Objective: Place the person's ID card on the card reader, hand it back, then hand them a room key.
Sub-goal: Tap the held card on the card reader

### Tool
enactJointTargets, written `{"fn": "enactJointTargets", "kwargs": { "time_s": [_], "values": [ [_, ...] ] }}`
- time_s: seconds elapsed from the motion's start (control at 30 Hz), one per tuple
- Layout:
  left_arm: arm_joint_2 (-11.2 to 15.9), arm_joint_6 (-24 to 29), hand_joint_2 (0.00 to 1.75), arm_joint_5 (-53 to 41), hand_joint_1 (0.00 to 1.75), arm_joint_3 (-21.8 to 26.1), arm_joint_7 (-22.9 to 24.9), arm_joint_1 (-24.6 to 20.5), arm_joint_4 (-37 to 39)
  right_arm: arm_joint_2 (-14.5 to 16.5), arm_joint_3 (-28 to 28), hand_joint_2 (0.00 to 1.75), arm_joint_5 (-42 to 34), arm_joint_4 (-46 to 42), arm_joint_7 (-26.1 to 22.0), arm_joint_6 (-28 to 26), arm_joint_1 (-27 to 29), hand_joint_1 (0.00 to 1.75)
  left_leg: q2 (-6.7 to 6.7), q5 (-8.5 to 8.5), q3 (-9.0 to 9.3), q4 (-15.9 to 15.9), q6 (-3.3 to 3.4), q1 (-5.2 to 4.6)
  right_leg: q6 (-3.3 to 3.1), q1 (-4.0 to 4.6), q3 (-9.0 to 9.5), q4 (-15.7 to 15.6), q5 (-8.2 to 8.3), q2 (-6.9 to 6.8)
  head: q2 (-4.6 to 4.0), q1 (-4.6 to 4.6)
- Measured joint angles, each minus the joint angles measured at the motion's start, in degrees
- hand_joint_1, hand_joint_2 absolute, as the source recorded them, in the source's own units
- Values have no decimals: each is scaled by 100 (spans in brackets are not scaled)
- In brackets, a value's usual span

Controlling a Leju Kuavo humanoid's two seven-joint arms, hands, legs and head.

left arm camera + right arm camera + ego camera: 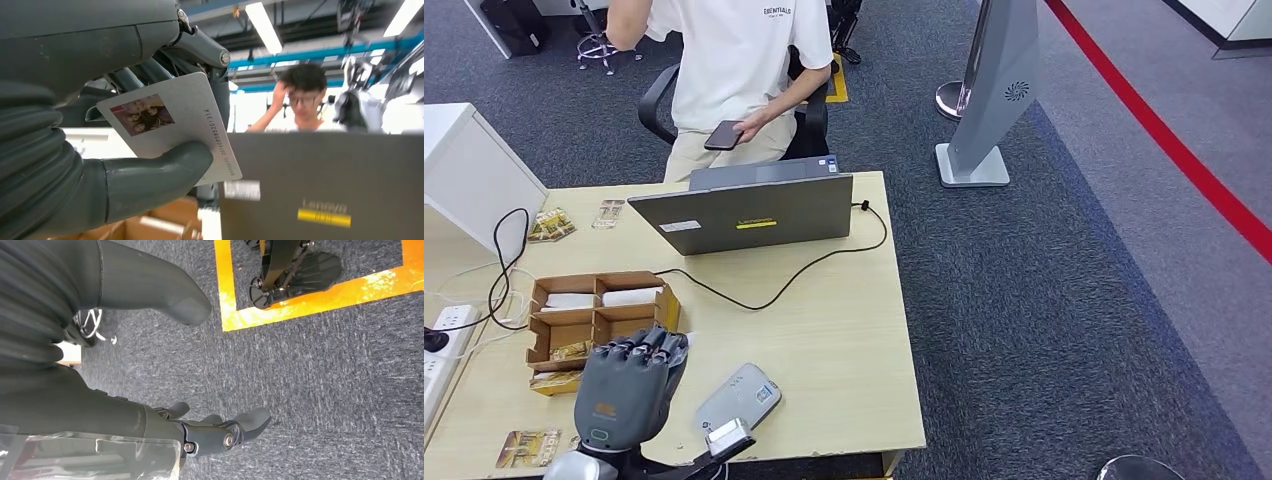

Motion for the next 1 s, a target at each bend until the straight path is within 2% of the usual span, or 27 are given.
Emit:
{"fn": "enactJointTargets", "kwargs": {
  "time_s": [0.2,0.43,0.73,1.0],
  "values": [
    [-347,290,175,-53,175,145,-59,-117,1197,13,0,175,119,0,33,5,-2,0,0,0,1,0,0,0,0,0,1,0,1,0,1,-1],
    [-553,541,175,-64,175,235,-147,-234,2325,34,2,175,190,0,61,5,-2,0,0,0,-1,0,0,1,0,1,0,1,0,1,0,0],
    [-711,731,175,-133,175,235,-260,-356,3107,48,2,175,215,0,59,5,-2,0,0,0,-1,1,0,0,0,0,0,0,1,0,-1,-1],
    [-809,1283,175,-390,175,238,-274,-399,3400,64,2,175,218,0,60,-1,-2,0,-1,0,-2,1,0,1,0,0,0,1,1,-1,0,-1]
  ]
}}
